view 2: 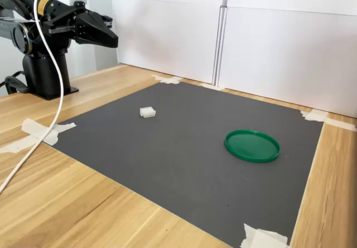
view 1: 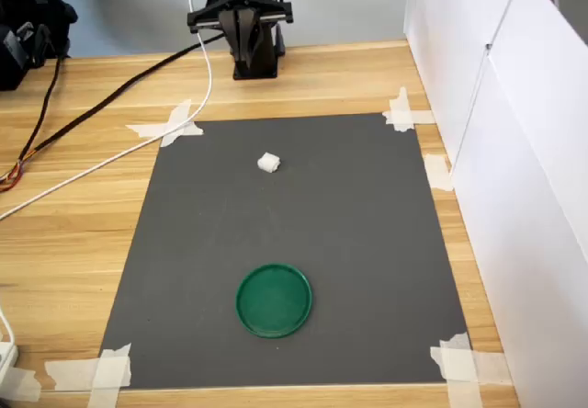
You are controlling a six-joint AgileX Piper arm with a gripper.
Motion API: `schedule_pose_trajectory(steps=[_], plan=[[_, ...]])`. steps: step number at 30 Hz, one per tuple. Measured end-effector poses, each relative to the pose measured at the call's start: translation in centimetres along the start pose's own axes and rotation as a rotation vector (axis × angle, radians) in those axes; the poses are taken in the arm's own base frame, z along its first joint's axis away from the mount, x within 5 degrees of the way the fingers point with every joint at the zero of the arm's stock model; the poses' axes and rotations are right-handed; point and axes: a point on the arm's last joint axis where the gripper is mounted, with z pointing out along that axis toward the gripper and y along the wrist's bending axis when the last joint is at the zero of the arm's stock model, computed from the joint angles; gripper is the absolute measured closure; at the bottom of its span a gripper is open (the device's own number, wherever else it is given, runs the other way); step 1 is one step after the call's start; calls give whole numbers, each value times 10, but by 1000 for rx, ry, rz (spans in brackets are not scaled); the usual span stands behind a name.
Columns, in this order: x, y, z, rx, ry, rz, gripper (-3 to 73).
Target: Grasp a white terminal and put it in the green lid.
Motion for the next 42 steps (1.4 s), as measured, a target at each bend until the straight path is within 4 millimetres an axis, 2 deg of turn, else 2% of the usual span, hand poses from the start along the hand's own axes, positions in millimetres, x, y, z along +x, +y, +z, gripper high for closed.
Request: schedule_pose_trajectory(steps=[23,29,31,36,42], plan=[[0,1,0,-8,-2,37,717],[3,1,7,-19,105,50,717],[-2,2,10,-33,151,54,717],[-30,3,19,-60,210,58,717],[-59,4,38,-114,338,65,717]])
